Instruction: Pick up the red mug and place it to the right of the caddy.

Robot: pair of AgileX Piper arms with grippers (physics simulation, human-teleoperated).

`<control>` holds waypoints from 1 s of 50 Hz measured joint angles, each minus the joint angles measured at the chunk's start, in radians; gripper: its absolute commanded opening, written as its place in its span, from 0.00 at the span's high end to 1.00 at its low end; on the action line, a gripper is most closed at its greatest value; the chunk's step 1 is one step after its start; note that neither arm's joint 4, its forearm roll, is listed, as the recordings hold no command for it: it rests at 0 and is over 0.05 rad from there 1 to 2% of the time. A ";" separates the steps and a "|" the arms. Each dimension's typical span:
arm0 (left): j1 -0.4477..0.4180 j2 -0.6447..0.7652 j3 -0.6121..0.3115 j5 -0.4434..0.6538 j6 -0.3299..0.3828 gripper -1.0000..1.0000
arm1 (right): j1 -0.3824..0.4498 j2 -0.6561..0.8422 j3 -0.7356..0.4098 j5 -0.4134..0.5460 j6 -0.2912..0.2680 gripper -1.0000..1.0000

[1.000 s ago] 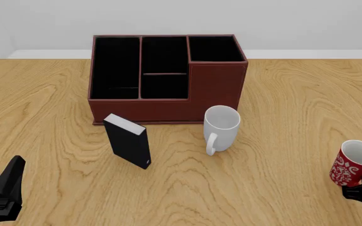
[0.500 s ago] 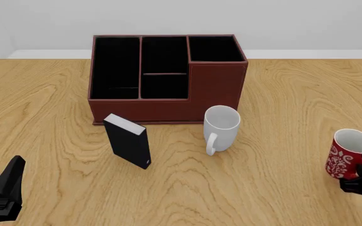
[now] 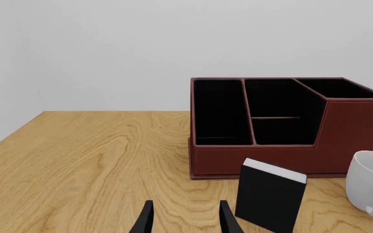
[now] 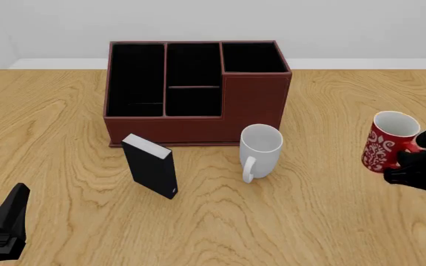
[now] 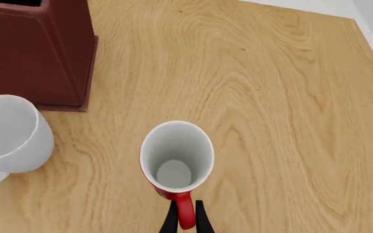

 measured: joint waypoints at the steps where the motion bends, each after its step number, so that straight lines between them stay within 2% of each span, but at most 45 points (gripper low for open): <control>1: 0.000 0.000 0.000 0.000 0.000 0.00 | 0.003 0.011 -0.009 -0.005 0.004 1.00; 28: 0.000 0.000 0.000 0.000 0.000 0.00 | 0.054 0.319 -0.203 -0.138 0.071 1.00; 50: 0.000 0.000 0.000 0.000 0.000 0.00 | 0.140 0.499 -0.345 -0.174 0.087 1.00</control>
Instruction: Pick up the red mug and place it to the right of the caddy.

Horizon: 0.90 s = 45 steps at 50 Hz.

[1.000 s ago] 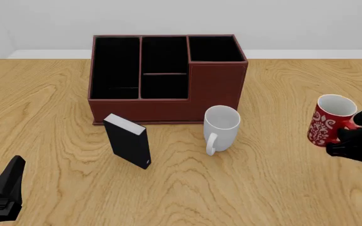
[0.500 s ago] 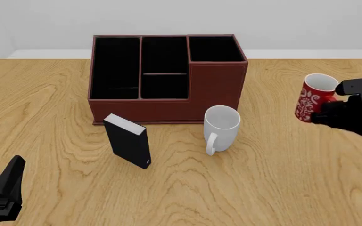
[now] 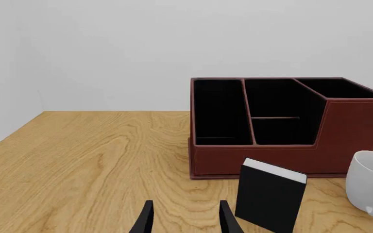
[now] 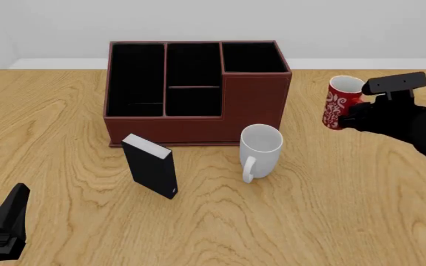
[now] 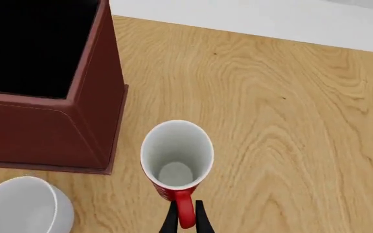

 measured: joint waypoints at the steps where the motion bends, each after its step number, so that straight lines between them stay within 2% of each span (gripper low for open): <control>1: 0.000 0.000 0.000 0.000 0.000 0.00 | 0.003 0.007 -0.005 -0.001 0.000 1.00; 45: 0.000 0.000 0.000 0.000 0.000 0.00 | 0.081 0.260 -0.145 -0.052 0.021 1.00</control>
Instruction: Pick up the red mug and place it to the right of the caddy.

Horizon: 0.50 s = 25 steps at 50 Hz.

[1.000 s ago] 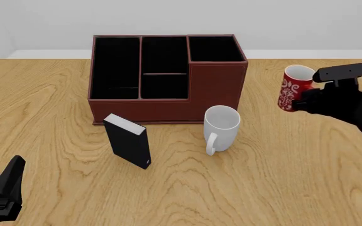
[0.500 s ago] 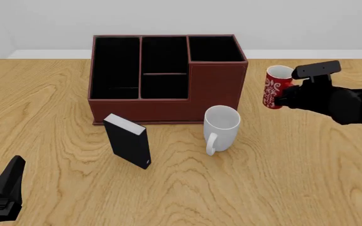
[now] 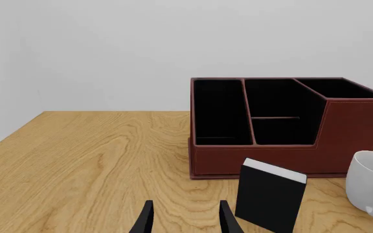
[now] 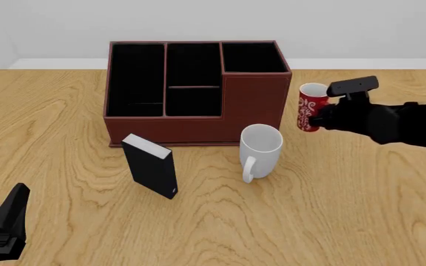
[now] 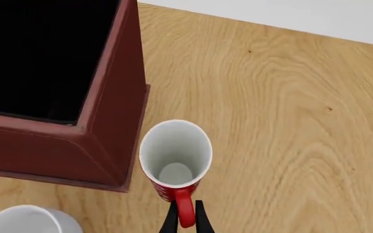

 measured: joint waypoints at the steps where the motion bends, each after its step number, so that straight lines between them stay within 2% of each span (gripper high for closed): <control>1: 0.000 0.000 0.000 0.000 0.000 0.00 | 0.002 0.004 -0.001 -0.001 0.000 1.00; 25: 0.000 0.000 0.000 0.000 0.000 0.00 | 0.034 0.072 -0.013 -0.024 0.005 1.00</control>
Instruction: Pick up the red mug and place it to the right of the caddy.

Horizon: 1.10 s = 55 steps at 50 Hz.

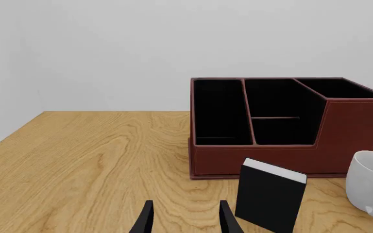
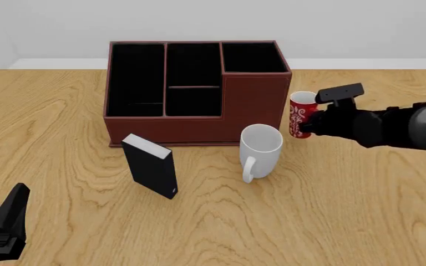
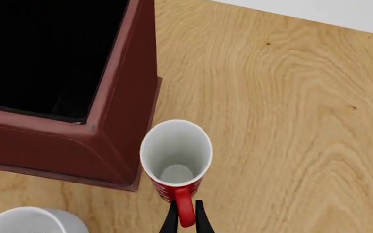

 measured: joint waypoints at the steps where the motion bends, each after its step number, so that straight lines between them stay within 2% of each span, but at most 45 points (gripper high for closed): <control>1: 0.000 0.000 0.000 0.000 0.000 0.00 | 0.001 0.002 0.001 -0.001 0.000 1.00; 55: 0.000 0.000 0.000 0.000 0.000 0.00 | 0.012 0.045 0.032 -0.046 0.009 1.00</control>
